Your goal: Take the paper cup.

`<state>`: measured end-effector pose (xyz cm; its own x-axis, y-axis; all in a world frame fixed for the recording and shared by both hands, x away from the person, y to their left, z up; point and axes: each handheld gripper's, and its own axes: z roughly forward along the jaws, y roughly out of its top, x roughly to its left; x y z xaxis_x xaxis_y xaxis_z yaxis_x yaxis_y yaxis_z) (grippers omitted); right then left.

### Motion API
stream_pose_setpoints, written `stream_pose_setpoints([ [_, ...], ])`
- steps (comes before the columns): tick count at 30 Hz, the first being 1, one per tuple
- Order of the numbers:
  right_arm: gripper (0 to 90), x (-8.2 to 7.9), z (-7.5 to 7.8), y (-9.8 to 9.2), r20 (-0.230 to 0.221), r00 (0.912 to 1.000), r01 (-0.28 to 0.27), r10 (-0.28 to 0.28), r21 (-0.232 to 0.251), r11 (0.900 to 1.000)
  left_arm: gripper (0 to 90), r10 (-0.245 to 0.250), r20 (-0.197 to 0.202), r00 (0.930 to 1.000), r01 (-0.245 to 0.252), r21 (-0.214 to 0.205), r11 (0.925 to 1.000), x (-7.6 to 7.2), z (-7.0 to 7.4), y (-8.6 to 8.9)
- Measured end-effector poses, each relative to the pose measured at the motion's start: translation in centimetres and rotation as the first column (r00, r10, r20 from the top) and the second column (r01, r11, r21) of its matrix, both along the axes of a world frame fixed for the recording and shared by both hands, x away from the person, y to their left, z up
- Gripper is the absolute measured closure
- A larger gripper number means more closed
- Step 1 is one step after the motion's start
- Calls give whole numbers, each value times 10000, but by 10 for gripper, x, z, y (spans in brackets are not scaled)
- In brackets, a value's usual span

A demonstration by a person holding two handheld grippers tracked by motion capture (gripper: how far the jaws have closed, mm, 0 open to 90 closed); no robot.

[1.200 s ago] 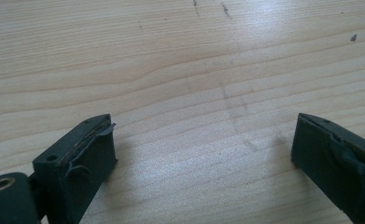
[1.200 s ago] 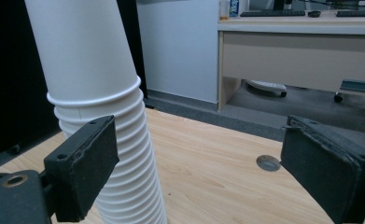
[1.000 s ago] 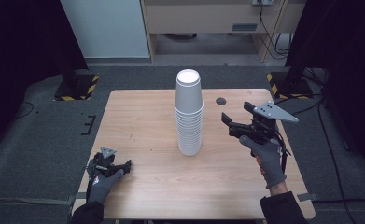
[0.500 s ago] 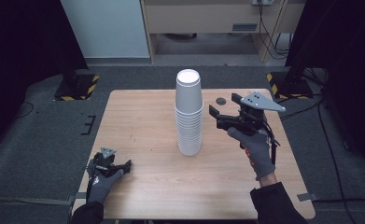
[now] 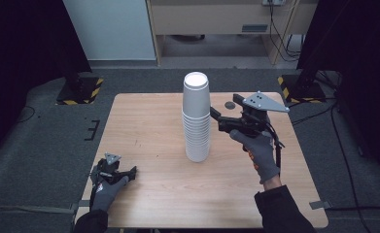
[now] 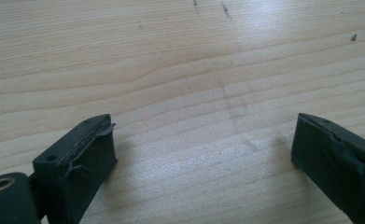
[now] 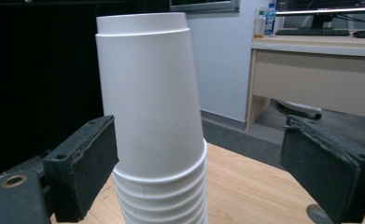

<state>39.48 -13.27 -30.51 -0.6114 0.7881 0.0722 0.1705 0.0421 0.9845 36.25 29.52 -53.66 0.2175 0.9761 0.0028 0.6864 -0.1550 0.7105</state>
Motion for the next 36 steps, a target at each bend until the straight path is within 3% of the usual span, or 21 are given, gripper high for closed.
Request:
stream_pose_setpoints([
  [6,108,3,1,14,45,9994,-332,332,-39,9994,54,1,0,10000,-1,-1,10000,0,0,0],
  [36,102,28,-6,52,-150,9991,-405,401,-272,9988,54,-2,-1,10000,2,-1,10000,0,0,0],
])
